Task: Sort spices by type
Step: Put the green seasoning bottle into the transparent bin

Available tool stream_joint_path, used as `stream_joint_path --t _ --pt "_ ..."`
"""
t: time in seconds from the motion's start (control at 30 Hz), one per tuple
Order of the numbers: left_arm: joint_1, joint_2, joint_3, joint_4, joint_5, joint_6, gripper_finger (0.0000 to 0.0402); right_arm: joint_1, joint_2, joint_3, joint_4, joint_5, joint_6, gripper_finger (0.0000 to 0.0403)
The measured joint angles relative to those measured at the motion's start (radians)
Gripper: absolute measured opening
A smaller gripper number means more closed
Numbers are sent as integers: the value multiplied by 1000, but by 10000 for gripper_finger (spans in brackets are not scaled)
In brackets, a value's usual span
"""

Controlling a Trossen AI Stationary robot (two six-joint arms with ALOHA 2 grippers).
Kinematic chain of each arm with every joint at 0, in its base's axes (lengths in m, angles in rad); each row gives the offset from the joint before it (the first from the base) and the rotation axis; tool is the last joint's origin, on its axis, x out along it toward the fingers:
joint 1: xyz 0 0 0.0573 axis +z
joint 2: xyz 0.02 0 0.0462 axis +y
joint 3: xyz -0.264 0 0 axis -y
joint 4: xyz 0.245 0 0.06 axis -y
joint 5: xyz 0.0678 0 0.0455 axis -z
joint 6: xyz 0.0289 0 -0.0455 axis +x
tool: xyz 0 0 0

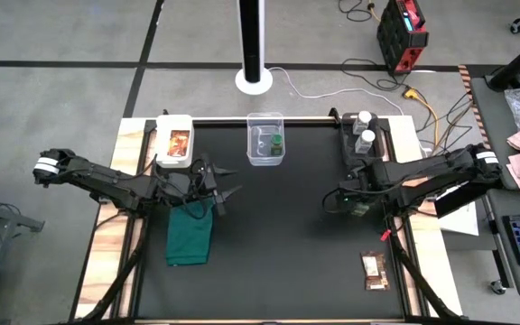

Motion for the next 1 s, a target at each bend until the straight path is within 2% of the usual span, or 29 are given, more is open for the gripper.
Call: stream_joint_path --t 0.13,0.33,0.53,0.63,0.73,0.87,1.0 --pt "0 0 -3 -2 0 0 206 0 0 -21 -1 -10 43 283" --pt "0 0 -4 -1 0 0 206 0 -1 -22 3 -10 71 195" --pt "0 0 -4 -1 0 0 206 -1 0 -8 -2 -7 61 196" --pt "0 0 -4 -1 0 0 206 0 2 58 1 13 34 196" --pt "0 2 -4 0 0 0 206 0 20 142 22 78 -24 196" --pt "0 22 -4 4 7 0 206 0 78 244 166 167 -167 196" --pt "1 74 -4 48 46 3 206 0 183 327 337 193 -353 196"
